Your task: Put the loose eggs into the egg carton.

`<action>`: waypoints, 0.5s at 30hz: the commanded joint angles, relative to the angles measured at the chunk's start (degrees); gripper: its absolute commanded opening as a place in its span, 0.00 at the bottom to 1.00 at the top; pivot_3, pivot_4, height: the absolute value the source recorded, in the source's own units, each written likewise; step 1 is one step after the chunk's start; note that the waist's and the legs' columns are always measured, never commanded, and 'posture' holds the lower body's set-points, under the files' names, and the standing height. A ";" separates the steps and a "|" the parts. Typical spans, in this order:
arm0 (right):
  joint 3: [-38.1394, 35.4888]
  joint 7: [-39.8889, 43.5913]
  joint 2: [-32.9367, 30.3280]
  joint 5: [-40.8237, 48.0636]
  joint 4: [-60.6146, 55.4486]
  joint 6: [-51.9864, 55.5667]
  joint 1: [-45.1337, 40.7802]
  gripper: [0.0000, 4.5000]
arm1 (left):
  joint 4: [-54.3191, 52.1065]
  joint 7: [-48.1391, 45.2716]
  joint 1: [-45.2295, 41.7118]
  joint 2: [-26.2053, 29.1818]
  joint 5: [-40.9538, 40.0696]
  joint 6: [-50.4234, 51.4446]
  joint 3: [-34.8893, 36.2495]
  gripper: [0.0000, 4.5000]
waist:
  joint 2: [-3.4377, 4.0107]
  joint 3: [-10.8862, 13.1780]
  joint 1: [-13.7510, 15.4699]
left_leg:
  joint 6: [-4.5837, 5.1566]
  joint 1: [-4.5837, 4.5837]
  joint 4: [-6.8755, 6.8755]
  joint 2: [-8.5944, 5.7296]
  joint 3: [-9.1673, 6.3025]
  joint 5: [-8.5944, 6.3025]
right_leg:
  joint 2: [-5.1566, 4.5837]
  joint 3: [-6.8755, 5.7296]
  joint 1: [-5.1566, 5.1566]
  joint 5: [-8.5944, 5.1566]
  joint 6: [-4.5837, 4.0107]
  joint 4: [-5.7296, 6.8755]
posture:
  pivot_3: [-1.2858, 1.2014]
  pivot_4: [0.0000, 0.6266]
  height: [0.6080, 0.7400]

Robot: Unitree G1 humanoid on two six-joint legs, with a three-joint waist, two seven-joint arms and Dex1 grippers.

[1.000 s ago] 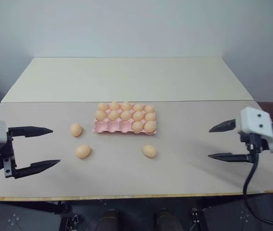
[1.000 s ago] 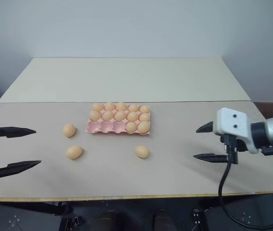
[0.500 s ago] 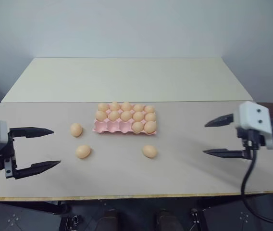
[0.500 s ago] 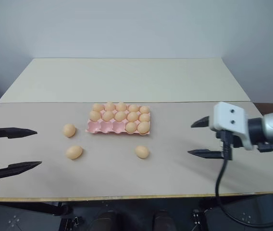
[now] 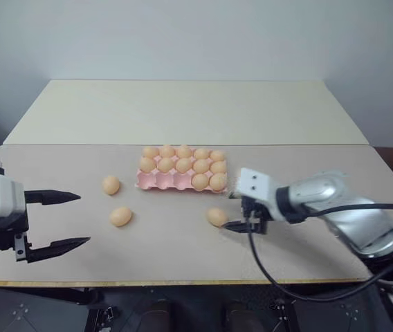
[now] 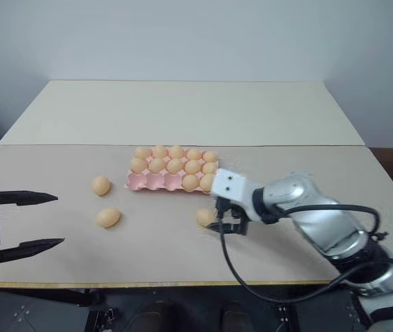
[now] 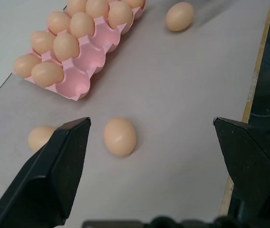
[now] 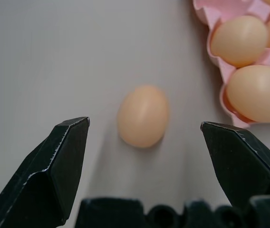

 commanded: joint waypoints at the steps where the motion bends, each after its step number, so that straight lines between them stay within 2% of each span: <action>1: 2.05 -1.95 1.95 -2.49 1.48 0.51 -2.16 0.97 | -0.49 0.22 -0.28 0.52 0.18 -0.88 -0.22 1.00 | -0.01 0.00 -0.04 | 0.00 0.00 0.00 -0.01 0.00 0.00 | -0.01 0.00 0.01 0.00 0.00 0.00 | 0.52 0.24 1.00; 10: 6.23 -2.56 6.49 -5.52 5.68 -0.71 -3.11 0.97 | -0.25 -0.50 0.09 0.86 1.19 -1.11 0.28 1.00 | -0.01 0.00 -0.15 | 0.00 0.02 0.00 -0.01 0.00 0.00 | 0.04 -0.01 0.00 0.00 0.00 0.01 | 0.52 0.24 1.00; 13: 6.80 -2.50 6.88 -5.94 5.94 -0.97 -2.95 0.85 | -0.39 -0.51 0.39 0.77 1.28 -1.05 0.60 1.00 | -0.01 0.00 -0.15 | 0.00 0.02 0.00 0.00 0.00 0.00 | 0.06 -0.01 0.00 0.00 0.00 0.02 | 0.52 0.24 1.00; 15: 6.89 -2.58 7.07 -6.12 6.00 -1.08 -2.92 0.70 | -0.36 -0.56 0.63 0.74 1.39 -1.14 0.79 1.00 | -0.01 0.00 -0.15 | 0.00 0.02 0.00 0.00 -0.01 0.00 | 0.06 -0.02 0.00 0.00 0.00 0.03 | 0.52 0.24 1.00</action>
